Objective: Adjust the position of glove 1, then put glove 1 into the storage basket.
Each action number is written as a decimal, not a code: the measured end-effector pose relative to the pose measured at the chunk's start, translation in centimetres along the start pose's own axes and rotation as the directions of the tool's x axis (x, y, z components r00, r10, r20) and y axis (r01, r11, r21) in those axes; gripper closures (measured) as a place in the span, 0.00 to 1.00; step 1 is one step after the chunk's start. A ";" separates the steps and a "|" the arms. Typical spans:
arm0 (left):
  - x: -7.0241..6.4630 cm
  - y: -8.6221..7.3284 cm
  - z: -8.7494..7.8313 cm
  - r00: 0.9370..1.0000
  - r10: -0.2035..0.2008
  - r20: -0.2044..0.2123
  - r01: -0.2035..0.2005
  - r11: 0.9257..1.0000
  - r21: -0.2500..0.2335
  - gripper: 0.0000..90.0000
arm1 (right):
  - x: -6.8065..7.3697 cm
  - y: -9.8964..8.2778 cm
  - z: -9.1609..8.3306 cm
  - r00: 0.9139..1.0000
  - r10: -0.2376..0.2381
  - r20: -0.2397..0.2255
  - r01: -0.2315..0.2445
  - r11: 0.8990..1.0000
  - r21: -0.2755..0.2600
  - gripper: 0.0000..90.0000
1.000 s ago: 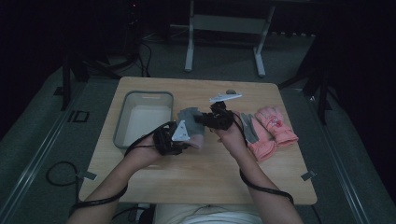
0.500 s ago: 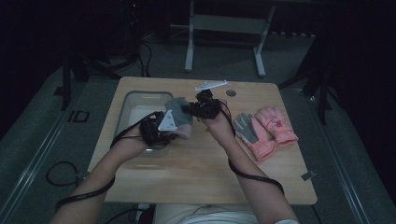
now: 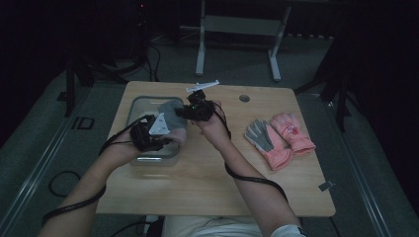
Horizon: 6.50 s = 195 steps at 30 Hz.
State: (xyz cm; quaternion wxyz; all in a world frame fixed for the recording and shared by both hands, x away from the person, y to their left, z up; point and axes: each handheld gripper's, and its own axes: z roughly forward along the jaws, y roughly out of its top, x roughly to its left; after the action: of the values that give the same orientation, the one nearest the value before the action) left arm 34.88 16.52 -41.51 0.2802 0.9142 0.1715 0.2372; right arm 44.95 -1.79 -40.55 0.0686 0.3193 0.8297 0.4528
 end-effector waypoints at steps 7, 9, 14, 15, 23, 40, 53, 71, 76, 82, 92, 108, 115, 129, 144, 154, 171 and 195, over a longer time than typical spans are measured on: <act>1.5 -2.2 -0.3 1.000 -0.011 0.010 0.010 0.999 0.039 0.76 | 1.0 0.8 2.8 1.000 -0.001 -0.016 0.002 1.000 0.014 0.83; 1.7 -2.6 -0.4 1.000 -0.012 0.014 0.012 0.999 0.045 0.76 | 1.3 0.9 3.5 1.000 0.004 -0.021 -0.004 1.000 0.020 0.83; 2.8 -4.0 -0.3 0.999 -0.002 0.039 -0.001 0.998 0.066 0.76 | 1.6 0.9 4.9 1.000 0.009 -0.024 -0.009 1.000 0.025 0.83; 3.1 -4.4 -0.1 0.999 -0.005 0.046 0.002 0.998 0.066 0.76 | 1.5 0.6 5.6 1.000 0.019 -0.017 -0.018 0.999 0.037 0.83; 3.6 -5.9 2.8 0.995 -0.023 0.093 0.012 0.993 0.120 0.76 | 0.8 -1.0 8.2 0.999 0.038 0.014 -0.039 0.994 0.102 0.83; 5.3 -6.3 7.6 0.979 -0.021 0.202 -0.038 0.959 0.282 0.76 | -0.8 -2.6 10.9 0.995 0.041 0.092 -0.059 0.979 0.193 0.75; 5.6 -6.3 7.6 0.973 -0.067 0.222 -0.007 0.948 0.319 0.55 | -1.3 -2.5 7.8 0.997 0.065 0.046 -0.070 0.991 0.116 0.71; 4.9 -3.5 4.1 0.946 -0.273 0.173 0.257 0.960 0.111 0.01 | -0.9 -2.6 2.8 1.000 -0.016 0.005 0.016 0.998 0.060 0.70; 3.6 -2.5 3.7 0.944 -0.274 0.185 0.276 0.961 0.019 0.01 | -1.8 -3.6 1.1 1.000 -0.018 0.007 0.018 0.998 0.055 0.69; 2.0 -1.0 3.4 0.945 -0.267 0.191 0.281 0.958 -0.054 0.01 | -3.0 -4.8 -1.1 0.999 -0.034 0.032 0.032 0.998 0.062 0.68; -1.6 2.0 3.8 0.956 -0.197 0.218 0.227 0.966 -0.120 0.01 | -5.3 -7.3 -6.4 0.990 -0.089 0.107 0.084 0.995 0.045 0.68; -8.2 4.2 6.5 0.963 -0.083 0.257 0.122 0.983 -0.140 0.02 | -10.5 -11.8 -12.2 0.974 -0.084 0.210 0.077 0.996 0.041 0.69; -11.0 3.2 8.2 0.960 -0.083 0.269 0.125 0.982 -0.143 0.02 | -13.1 -13.3 -14.3 0.959 -0.085 0.270 0.073 0.996 0.056 0.71; -14.4 0.2 10.8 0.972 -0.113 0.206 0.136 0.985 -0.106 0.02 | -16.9 -18.8 -14.8 0.946 -0.107 0.305 0.033 0.970 0.239 0.70; -15.9 -0.5 11.0 0.970 -0.183 0.161 0.207 0.968 -0.144 0.02 | -18.1 -20.6 -13.2 0.959 -0.091 0.268 0.012 0.959 0.283 0.77; -16.2 -1.2 10.8 0.967 -0.200 0.158 0.224 0.962 -0.155 0.02 | -17.9 -21.1 -13.2 0.950 0.059 0.306 -0.122 0.974 0.192 0.98; -16.1 -1.6 10.9 0.973 -0.182 0.140 0.203 0.966 -0.162 0.02 | -6.1 -14.3 -17.1 0.872 0.275 0.404 -0.192 0.953 -0.234 0.98; -15.9 -1.9 10.9 0.974 -0.191 0.124 0.213 0.959 -0.189 0.02 | -6.4 -16.6 -5.8 0.819 0.357 0.449 -0.357 0.930 -0.089 0.98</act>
State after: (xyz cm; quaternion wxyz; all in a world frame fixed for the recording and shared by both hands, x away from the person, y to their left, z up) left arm 27.16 6.17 -55.97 0.4026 0.8700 0.2243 0.1752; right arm 39.85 -16.11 -51.48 0.1762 0.5663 0.7152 0.3699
